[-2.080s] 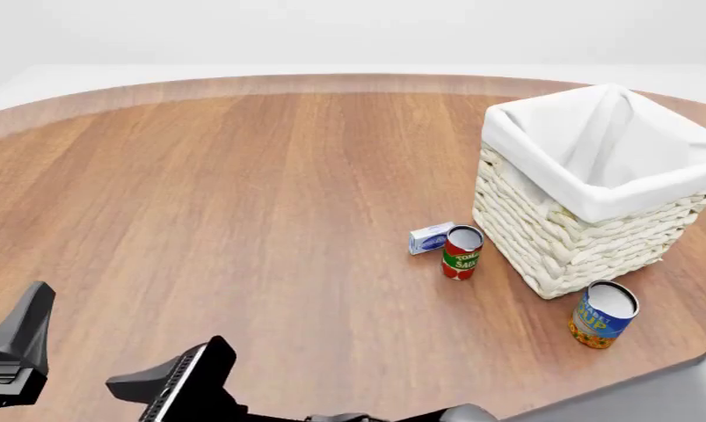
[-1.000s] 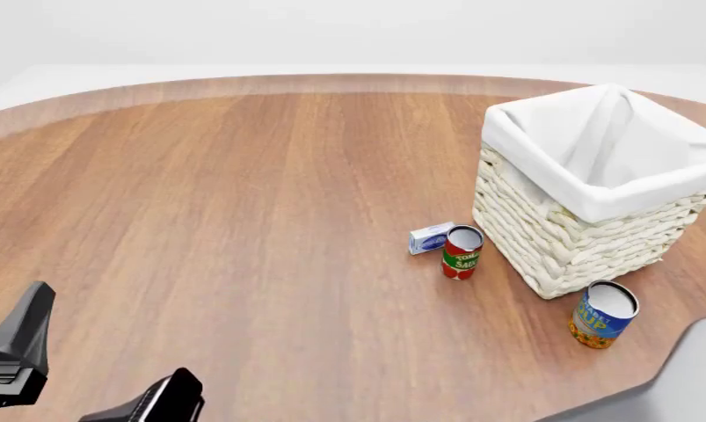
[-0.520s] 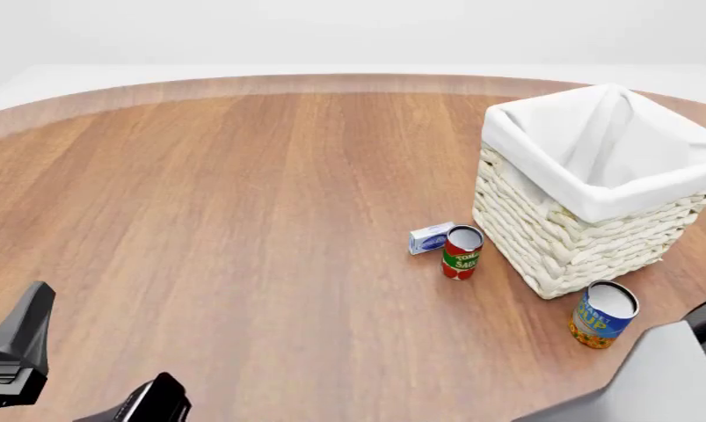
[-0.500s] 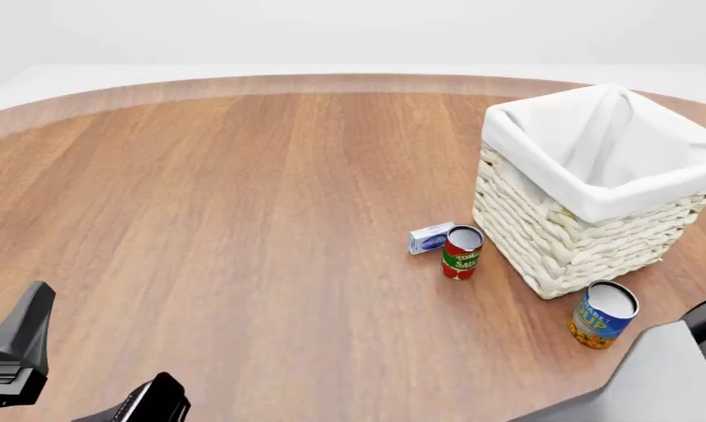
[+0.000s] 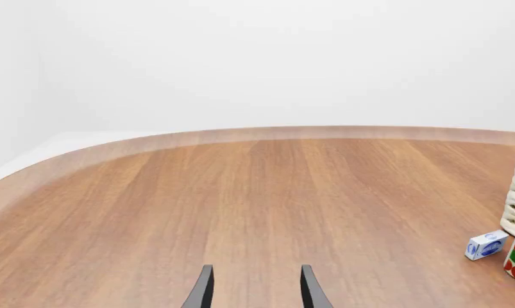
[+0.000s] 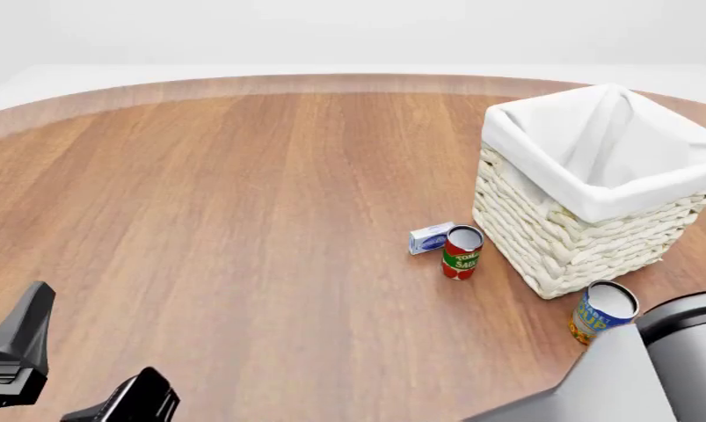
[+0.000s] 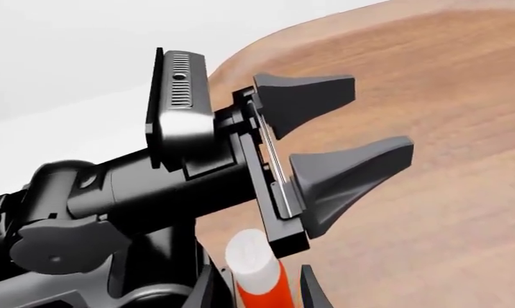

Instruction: Pick up the ketchup, and put it in the basket.

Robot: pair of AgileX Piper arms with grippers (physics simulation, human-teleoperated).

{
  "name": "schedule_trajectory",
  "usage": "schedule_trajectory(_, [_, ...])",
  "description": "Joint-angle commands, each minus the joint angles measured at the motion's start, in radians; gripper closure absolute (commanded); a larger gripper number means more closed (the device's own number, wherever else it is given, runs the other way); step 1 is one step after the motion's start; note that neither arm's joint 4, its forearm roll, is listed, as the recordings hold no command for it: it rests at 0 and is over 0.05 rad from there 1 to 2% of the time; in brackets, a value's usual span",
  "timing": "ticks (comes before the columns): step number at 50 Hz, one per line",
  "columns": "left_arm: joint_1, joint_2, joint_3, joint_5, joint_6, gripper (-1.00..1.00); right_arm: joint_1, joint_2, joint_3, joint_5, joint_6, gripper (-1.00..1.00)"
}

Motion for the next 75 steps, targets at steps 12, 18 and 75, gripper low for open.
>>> schedule_trajectory(12, [0.000,0.000,0.000,0.000,0.000,-1.00,-0.013,0.087,-0.076,0.028,0.009,-1.00])
schedule_trajectory(18, [0.000,0.000,0.000,0.000,0.000,-1.00,-0.018,0.096,-0.092,0.038,0.007,-1.00])
schedule_trajectory(75, [0.000,0.000,0.000,0.000,0.000,-1.00,-0.066,0.019,-0.025,-0.003,0.020,1.00])
